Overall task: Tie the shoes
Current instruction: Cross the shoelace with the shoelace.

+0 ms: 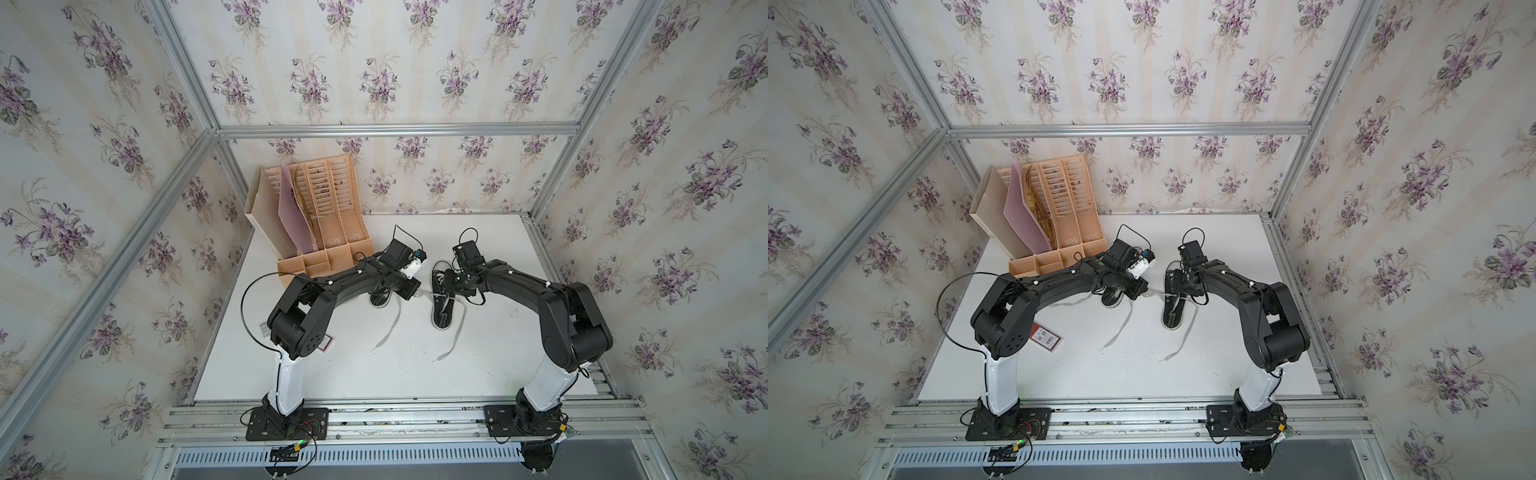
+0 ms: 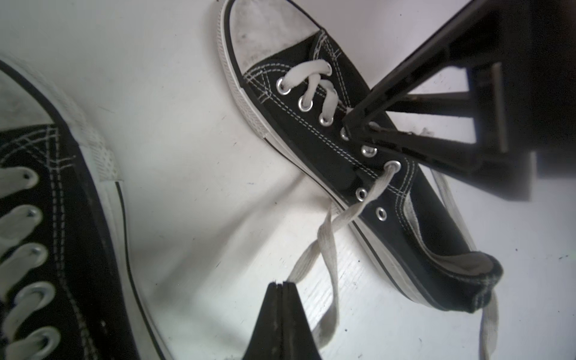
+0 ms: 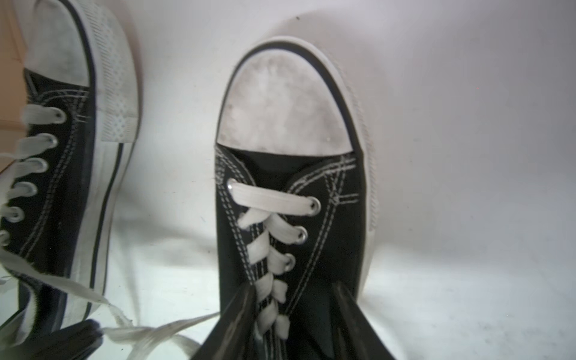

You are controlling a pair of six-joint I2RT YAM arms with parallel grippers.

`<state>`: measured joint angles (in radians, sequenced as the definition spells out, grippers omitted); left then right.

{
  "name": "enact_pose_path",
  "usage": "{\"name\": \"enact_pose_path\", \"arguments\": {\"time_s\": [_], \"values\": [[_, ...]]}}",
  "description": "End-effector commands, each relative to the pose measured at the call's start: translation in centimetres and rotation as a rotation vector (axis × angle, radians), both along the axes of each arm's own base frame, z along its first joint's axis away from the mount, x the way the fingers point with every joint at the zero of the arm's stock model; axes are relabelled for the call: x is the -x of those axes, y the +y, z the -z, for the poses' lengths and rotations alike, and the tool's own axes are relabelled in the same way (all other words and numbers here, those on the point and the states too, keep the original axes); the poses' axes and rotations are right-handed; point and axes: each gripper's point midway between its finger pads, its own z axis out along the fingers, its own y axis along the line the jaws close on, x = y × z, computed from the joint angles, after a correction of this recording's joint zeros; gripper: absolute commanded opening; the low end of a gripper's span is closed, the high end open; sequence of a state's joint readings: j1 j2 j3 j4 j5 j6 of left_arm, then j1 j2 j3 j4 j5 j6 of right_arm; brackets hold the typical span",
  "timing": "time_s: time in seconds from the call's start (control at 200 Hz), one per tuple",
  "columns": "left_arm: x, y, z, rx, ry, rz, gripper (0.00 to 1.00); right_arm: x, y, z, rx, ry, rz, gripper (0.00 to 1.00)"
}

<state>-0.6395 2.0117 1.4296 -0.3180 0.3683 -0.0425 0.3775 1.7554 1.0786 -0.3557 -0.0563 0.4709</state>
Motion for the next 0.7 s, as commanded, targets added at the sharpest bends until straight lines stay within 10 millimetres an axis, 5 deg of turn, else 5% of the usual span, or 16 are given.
{"name": "enact_pose_path", "arguments": {"time_s": [0.0,0.305,0.494,0.694], "values": [[0.3,-0.5,-0.5,0.07,0.059,-0.016,0.0,1.5,-2.4,0.9,0.104,0.046,0.06,0.41],[1.9,-1.3,-0.2,0.131,0.117,0.047,0.01,3.2,-4.8,1.0,0.195,0.065,0.115,0.38],[2.3,-0.8,0.4,0.119,0.13,0.042,0.29,2.6,-2.3,-0.1,0.057,-0.002,0.048,0.41],[2.2,-0.3,-1.0,0.148,0.101,0.054,0.4,2.1,-1.7,-1.3,0.032,-0.033,0.023,0.42]]}}
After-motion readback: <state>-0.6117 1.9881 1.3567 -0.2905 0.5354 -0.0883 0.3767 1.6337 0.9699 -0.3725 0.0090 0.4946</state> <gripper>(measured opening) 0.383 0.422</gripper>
